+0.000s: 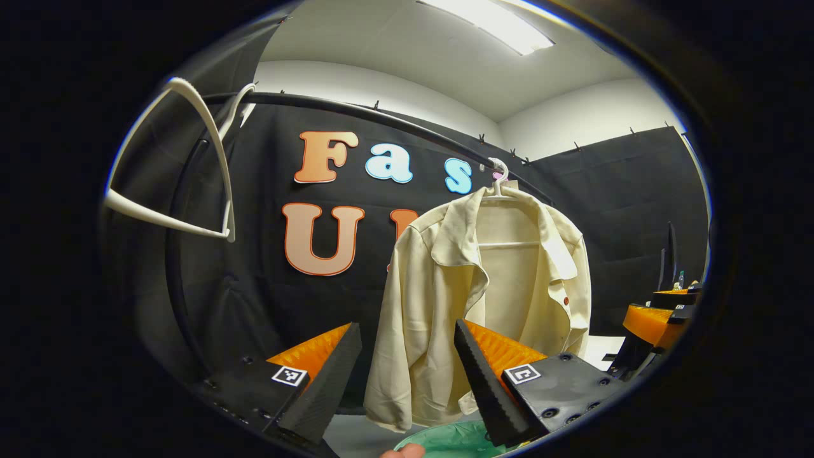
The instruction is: Grasp the clothes on the hanger with both hands and then place them into the laundry hamper below.
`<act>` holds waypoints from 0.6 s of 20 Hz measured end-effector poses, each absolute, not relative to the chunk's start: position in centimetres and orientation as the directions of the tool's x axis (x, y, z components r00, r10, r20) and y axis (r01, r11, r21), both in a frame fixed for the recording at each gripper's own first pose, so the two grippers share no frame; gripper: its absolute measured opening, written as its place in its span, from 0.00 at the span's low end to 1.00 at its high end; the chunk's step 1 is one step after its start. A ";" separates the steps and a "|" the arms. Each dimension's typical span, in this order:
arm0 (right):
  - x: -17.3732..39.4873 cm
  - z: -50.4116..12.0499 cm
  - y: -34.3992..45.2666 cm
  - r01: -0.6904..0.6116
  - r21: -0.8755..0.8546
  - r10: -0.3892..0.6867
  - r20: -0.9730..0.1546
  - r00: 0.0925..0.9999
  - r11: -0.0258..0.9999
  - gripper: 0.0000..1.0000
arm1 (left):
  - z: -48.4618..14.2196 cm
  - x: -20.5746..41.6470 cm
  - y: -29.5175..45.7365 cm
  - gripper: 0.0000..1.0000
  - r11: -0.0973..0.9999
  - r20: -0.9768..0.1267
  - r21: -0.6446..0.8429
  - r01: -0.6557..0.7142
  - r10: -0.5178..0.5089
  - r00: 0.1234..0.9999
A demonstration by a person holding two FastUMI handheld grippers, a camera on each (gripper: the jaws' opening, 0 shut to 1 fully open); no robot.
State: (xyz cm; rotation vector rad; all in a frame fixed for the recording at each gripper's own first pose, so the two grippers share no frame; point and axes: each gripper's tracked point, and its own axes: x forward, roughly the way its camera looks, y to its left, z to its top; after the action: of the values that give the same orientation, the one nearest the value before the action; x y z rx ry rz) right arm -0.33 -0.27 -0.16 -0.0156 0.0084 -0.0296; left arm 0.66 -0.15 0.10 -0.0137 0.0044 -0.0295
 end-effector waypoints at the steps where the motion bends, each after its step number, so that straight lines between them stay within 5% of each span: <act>1: -0.3 -0.1 -0.2 0.031 -0.015 -0.031 -0.007 1.000 0.999 0.95 | 0.1 0.6 0.0 0.97 1.000 -0.004 -0.015 0.028 -0.028 1.000; 12: -1.5 0.0 0.5 0.023 -0.020 -0.023 -0.006 1.000 1.000 0.95 | 0.3 -0.7 1.7 0.97 1.000 -0.011 -0.022 -0.007 0.007 1.000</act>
State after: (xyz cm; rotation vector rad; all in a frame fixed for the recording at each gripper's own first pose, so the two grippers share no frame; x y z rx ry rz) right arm -1.50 0.54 0.00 -0.0197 0.0060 -0.0232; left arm -0.70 1.74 0.32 -0.0220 0.0113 0.0071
